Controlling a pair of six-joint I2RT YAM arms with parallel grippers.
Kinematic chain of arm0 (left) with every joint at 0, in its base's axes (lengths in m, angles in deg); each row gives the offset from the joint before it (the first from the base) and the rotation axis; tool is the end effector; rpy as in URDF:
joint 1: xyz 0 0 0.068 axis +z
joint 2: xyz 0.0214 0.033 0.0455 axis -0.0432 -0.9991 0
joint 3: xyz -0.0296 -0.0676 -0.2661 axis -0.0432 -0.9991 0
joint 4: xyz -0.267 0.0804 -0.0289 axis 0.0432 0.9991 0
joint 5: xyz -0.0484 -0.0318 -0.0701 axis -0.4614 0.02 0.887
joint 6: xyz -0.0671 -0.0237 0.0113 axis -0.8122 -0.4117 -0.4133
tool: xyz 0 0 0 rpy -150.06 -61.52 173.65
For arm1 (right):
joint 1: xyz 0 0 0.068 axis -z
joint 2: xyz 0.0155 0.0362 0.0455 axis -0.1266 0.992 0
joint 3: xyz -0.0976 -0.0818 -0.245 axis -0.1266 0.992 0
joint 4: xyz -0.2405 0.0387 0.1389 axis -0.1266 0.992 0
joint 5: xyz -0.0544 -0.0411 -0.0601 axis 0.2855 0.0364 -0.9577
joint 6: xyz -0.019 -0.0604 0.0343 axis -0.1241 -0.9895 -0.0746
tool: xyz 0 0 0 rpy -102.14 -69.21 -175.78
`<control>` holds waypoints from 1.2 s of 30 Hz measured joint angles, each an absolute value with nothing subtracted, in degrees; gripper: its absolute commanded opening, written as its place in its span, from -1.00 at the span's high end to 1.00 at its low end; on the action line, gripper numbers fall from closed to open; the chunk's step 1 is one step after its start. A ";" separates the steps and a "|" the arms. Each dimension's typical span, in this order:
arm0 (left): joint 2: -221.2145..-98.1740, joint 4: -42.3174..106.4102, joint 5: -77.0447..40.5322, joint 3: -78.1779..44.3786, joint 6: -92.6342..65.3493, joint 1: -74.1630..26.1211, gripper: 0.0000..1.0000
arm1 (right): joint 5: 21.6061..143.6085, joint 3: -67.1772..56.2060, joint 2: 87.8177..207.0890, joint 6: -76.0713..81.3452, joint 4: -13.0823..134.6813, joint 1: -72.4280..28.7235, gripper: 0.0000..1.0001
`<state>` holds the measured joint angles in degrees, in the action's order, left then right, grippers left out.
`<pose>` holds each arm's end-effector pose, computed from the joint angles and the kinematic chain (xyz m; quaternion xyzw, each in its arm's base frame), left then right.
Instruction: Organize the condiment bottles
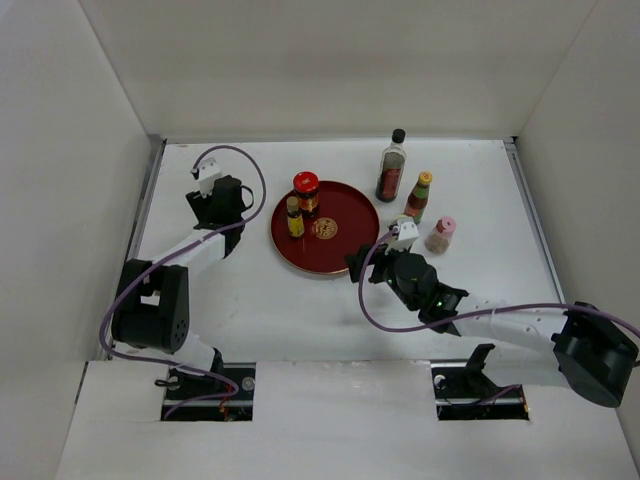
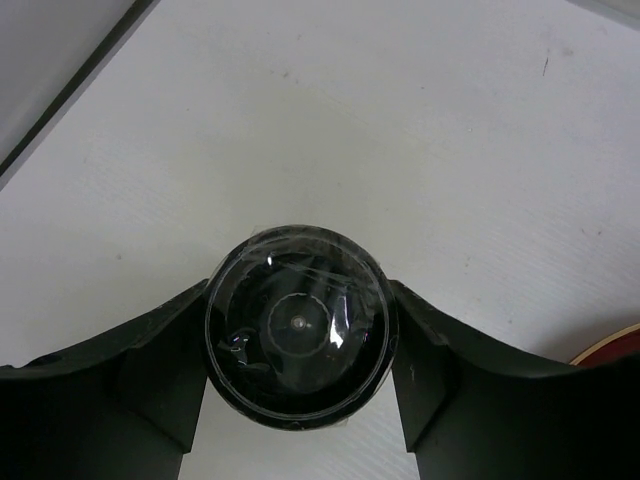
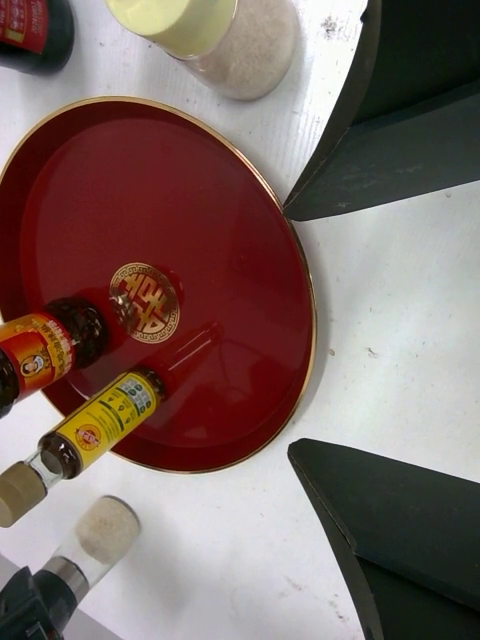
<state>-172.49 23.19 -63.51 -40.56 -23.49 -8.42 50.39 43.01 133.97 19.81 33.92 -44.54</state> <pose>0.3608 -0.0329 0.1992 -0.2358 0.7977 0.1277 0.5401 0.1943 0.2072 0.2030 -0.0584 0.7797 0.2363 0.5769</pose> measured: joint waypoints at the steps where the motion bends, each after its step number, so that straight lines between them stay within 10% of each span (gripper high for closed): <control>1: -172.43 23.12 -63.53 -40.67 -23.49 -8.42 0.30 | 50.43 43.01 133.97 19.81 33.88 -44.54 -0.94; 18: -138.85 38.62 -65.04 -49.93 -23.71 -31.69 0.33 | 51.13 43.01 134.31 19.81 32.68 -44.49 -0.93; 25: -142.26 39.93 -65.72 -49.93 -25.00 -42.99 0.35 | 51.24 43.49 134.14 19.88 32.57 -43.60 -0.80; 30: -149.98 34.31 -65.39 -49.82 -24.98 -44.79 0.36 | 51.28 44.85 133.33 20.53 32.68 -41.78 -0.29; 36: -156.78 28.35 -64.21 -48.36 -24.37 -44.15 0.37 | 51.33 44.85 133.18 21.12 32.61 -41.06 -0.31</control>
<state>-156.78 28.35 -64.21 -48.36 -24.37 -44.15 51.33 44.85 133.18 21.12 32.61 -41.06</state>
